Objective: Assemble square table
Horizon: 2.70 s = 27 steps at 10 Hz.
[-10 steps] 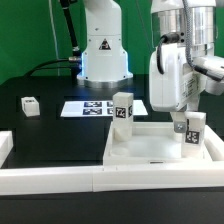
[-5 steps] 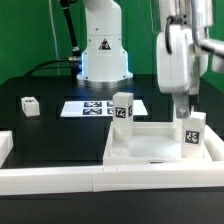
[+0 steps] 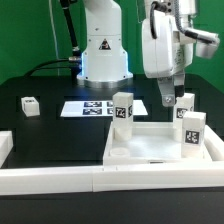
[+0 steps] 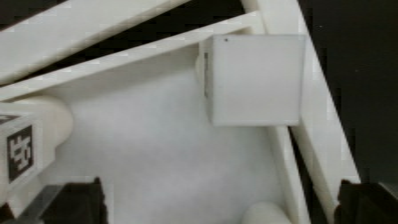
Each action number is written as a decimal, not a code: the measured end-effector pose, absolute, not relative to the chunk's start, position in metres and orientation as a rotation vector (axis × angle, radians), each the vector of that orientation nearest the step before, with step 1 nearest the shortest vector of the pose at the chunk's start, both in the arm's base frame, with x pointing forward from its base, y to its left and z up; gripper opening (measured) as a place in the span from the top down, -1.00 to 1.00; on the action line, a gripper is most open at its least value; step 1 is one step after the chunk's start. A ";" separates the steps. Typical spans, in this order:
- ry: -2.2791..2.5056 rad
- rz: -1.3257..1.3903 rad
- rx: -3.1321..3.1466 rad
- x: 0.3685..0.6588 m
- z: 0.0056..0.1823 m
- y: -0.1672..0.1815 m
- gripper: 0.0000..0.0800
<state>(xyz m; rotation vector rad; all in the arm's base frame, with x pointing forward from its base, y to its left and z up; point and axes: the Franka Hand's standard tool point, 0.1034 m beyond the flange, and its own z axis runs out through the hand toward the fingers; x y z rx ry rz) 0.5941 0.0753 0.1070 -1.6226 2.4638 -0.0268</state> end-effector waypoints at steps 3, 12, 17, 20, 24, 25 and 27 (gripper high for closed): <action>2.464 -0.028 -1.627 0.593 0.106 0.075 -0.62; 1.781 -0.199 -2.377 0.532 0.111 0.015 -0.62; 0.967 -0.254 -2.913 0.465 0.093 -0.062 -0.62; 0.691 -0.265 -3.012 0.459 0.094 -0.075 -0.62; 0.250 -0.269 -3.114 0.456 0.093 -0.082 -0.62; -0.018 -0.253 -3.143 0.439 0.090 -0.101 -0.62; -0.295 -0.196 -3.143 0.411 0.085 -0.126 -0.62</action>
Offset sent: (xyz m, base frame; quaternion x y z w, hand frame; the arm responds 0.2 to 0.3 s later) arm -0.0456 -0.0311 0.0020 0.0446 0.0174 -0.0704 0.9964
